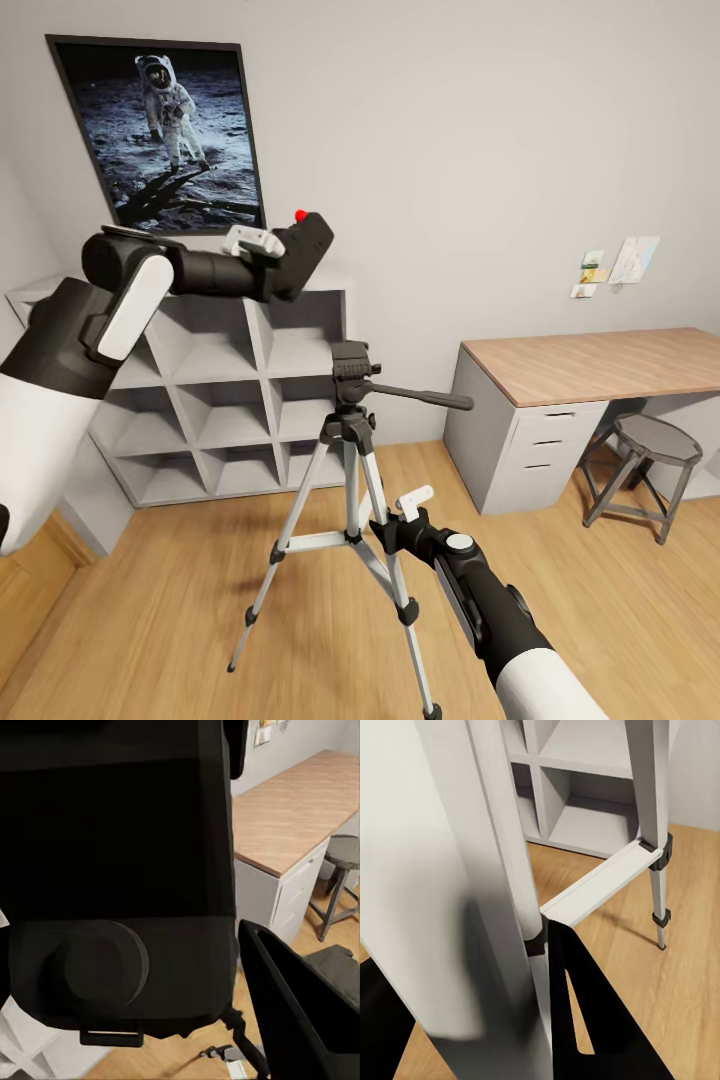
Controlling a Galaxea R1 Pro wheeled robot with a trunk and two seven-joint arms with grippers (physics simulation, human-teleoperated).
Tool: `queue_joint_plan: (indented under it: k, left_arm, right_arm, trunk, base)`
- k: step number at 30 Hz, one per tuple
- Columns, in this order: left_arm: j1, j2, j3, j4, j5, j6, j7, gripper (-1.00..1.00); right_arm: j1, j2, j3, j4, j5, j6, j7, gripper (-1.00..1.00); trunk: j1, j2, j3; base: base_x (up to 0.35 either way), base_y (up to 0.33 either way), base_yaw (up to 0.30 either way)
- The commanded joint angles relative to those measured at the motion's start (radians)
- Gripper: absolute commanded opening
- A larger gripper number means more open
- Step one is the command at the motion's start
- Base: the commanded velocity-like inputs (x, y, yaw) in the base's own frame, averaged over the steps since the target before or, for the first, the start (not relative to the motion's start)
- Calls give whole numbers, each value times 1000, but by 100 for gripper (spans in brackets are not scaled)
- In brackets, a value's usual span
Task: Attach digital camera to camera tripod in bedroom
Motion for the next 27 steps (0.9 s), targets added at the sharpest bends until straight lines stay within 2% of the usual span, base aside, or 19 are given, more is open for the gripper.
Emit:
queue_joint_plan:
  k: [1,5,10,12,13,17,19,24,27]
  left_arm:
    - [-2,2,-1,-4,-33,-9,-11,-100]
    - [-2,-2,0,-8,-64,-25,-16,-100]
    - [-2,-34,-6,-15,-83,-23,-17,-100]
    - [-2,-43,-35,-14,-85,-17,-22,-100]
    - [-2,-47,-61,-11,-86,-12,-31,-100]
    - [-15,-58,-101,9,-89,11,-86,-100]
    - [-69,-61,-116,61,-91,22,-152,-100]
    - [-146,-70,-137,171,-101,27,-223,-100]
    - [-211,-84,-170,255,-116,27,-269,-100]
  right_arm:
    - [-1,0,-4,23,38,14,-2,-100]
    - [-1,0,-4,23,38,13,-2,-100]
    - [-1,0,-4,23,38,14,-2,-100]
    - [-1,0,-4,23,38,14,-2,-100]
    - [-1,0,-3,23,38,13,-2,-100]
    - [-1,-1,-4,22,39,13,-2,-100]
    - [-1,-2,-4,22,39,13,-2,-100]
    - [-1,-1,-3,21,39,14,-2,-100]
    - [-1,-2,-4,21,39,14,-2,-100]
  trunk:
    - [1,-2,-2]
    - [1,-2,-2]
    - [1,-2,-2]
    - [1,-2,-2]
    - [1,-2,-2]
    - [1,-2,-2]
    - [1,-2,-2]
    - [1,-2,-2]
    - [1,-2,-2]
  base:
    - [0,0,0]
    - [0,0,0]
    - [0,0,0]
    - [0,0,0]
    - [0,0,0]
    - [0,0,0]
    - [0,0,0]
    - [0,0,0]
    - [0,0,0]
